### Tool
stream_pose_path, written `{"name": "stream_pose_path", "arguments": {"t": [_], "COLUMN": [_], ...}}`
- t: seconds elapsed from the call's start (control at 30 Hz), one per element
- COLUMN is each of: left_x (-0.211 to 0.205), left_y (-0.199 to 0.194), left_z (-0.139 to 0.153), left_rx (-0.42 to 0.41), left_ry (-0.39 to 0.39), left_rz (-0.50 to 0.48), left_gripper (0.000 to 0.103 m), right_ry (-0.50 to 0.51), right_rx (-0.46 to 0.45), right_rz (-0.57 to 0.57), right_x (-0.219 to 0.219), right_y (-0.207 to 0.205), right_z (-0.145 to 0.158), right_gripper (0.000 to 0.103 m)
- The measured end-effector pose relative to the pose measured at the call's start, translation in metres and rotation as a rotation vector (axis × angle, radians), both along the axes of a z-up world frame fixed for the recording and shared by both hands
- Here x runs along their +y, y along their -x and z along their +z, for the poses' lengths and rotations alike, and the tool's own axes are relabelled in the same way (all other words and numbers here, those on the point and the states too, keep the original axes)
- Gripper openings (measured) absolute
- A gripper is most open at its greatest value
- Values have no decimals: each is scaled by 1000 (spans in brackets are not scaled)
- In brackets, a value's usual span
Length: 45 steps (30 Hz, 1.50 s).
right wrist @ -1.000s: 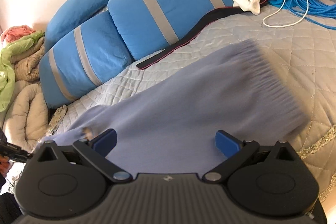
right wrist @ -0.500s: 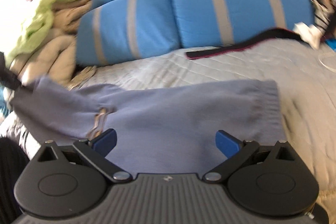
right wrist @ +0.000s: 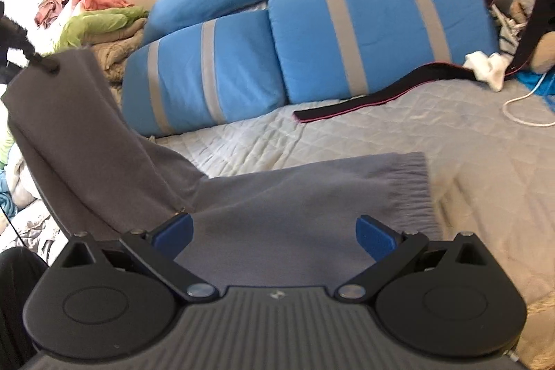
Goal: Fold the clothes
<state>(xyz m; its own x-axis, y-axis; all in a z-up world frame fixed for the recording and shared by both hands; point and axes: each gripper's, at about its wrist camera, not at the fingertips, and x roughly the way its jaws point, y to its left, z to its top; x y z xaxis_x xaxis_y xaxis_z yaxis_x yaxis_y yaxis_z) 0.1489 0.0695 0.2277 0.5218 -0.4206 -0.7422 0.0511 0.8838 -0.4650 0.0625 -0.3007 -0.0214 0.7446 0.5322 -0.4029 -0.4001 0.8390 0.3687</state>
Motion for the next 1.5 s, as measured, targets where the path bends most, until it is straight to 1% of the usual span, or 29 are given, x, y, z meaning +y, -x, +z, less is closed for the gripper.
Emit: {"name": "stream_pose_path", "arguments": {"t": [0.17,0.27,0.37,0.47,0.5,0.57,0.63,0.7,0.8,0.83,0.9,1.0,1.1,1.2,1.3,1.37,1.43,1.5], "left_x": [-75,-110,-144,-165,-169,-169,-165,-158,-141,-135,-122,-104,-90,-82,-74,-71,-68,-66], "left_y": [-24,-37,-49,-51,-51,-51,-50,-46,-38,-36,-29,-17,-4,10,20,25,28,31], "left_z": [-1,-13,-27,-37,-39,-41,-40,-39,-40,-41,-45,-54,-61,-75,-90,-102,-114,-126], "left_rx": [5,19,35,2,-4,5,4,-13,-49,-63,-87,-127,-177,-209,-191,-171,-150,-127], "left_ry": [24,30,31,23,35,82,106,123,152,156,150,122,72,19,13,25,41,54], "left_rz": [-86,-138,-194,-243,-262,-291,-298,-296,-281,-271,-245,-220,-213,-218,-235,-241,-243,-238], "left_gripper": [14,15,19,19,19,22,28,42,57,60,77,89,94,96,97,97,97,97], "right_ry": [17,13,7,9,12,15,9,-3,-7,-4,-4,-20,-43,-65,-110,-149,-180,-214], "right_rx": [-14,-9,1,19,21,22,26,32,36,37,37,66,114,166,217,253,292,326], "right_rz": [-36,-65,-93,-122,-132,-149,-162,-169,-165,-165,-156,-141,-121,-99,-71,-46,-17,6], "right_x": [-21,-34,-45,-54,-57,-63,-67,-71,-72,-71,-72,-78,-84,-90,-97,-102,-106,-109], "right_y": [12,18,21,22,22,23,22,20,14,12,5,-16,-43,-72,-98,-115,-130,-142], "right_z": [2,2,1,0,0,0,0,0,0,0,1,-1,-7,-12,-18,-23,-27,-32], "right_gripper": [103,103,103,103,103,103,103,103,103,103,103,103,103,103,103,103,96,85]}}
